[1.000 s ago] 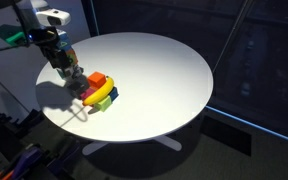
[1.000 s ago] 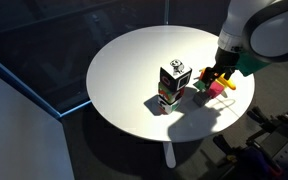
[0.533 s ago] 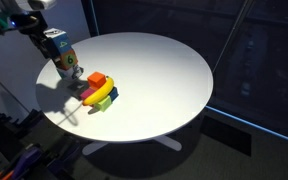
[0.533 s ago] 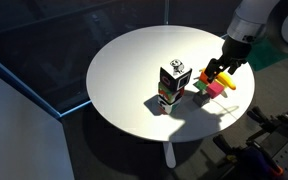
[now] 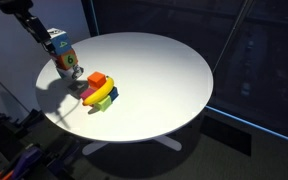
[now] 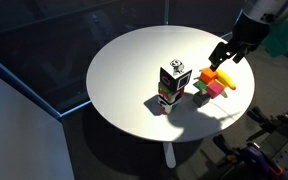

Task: Take the grey block off of the stack

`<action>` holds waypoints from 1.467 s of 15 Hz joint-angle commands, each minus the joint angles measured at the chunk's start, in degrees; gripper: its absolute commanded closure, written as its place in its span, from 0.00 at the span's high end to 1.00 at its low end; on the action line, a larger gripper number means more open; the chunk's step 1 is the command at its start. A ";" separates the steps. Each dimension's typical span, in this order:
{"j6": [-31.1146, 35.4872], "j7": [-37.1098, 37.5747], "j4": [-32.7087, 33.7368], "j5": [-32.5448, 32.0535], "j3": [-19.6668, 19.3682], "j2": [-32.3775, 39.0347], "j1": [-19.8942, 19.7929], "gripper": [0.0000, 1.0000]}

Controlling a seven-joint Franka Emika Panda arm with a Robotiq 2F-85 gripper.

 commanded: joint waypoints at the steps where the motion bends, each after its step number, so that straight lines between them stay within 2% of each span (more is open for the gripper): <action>1: -4.83 0.24 -0.45 1.96 1.53 -5.42 -1.29 1.00; 14: -27.60 4.02 9.54 3.11 3.11 -9.83 -3.47 1.00; 22: -32.85 1.17 12.89 4.61 3.16 -11.10 -2.44 1.00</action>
